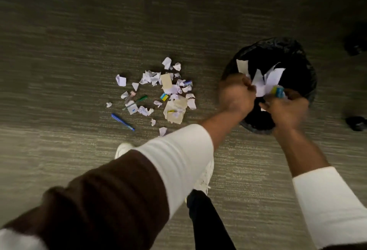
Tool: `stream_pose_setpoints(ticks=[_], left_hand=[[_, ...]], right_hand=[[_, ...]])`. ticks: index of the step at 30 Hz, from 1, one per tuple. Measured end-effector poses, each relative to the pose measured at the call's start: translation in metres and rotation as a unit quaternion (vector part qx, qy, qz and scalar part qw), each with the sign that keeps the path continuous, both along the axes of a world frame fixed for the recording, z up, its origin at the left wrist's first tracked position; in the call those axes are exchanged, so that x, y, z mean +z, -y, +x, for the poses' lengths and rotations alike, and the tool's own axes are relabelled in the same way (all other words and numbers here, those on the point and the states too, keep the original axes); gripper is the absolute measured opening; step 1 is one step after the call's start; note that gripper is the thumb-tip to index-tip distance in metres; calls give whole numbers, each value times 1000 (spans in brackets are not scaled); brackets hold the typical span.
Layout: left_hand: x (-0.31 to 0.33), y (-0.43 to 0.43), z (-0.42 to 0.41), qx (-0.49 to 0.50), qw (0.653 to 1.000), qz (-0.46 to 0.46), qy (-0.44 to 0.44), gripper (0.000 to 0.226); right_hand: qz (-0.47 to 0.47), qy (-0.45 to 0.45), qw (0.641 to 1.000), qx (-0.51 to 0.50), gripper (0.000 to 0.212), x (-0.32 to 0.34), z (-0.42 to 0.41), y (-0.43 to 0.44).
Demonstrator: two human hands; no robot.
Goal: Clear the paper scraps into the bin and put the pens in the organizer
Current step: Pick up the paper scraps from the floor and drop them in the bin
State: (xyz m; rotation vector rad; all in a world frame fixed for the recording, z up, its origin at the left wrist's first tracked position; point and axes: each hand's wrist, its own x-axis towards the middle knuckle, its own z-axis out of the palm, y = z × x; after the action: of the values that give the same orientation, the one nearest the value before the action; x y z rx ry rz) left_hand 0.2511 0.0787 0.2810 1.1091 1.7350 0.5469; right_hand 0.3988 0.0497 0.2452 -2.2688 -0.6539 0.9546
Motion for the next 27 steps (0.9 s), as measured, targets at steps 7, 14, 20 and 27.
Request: stream_pose_setpoints(ticks=[7,14,20,27], left_hand=[[-16,5,17,-39,999,-9,24,21],[-45,30,-70,-78,994,-38,-64,18],[-109,63,-187,-206,942,-132,-230,41],[-199,101,-255,-257,889,-237,-295,131]], right_hand=[[-66,3,996,52,57,-11,20,-13],[59,61,988,132,28,3,-42,1],[122,35,945,301,12,-31,-139,21],[-176,138,806,549,92,-149,-198,30]])
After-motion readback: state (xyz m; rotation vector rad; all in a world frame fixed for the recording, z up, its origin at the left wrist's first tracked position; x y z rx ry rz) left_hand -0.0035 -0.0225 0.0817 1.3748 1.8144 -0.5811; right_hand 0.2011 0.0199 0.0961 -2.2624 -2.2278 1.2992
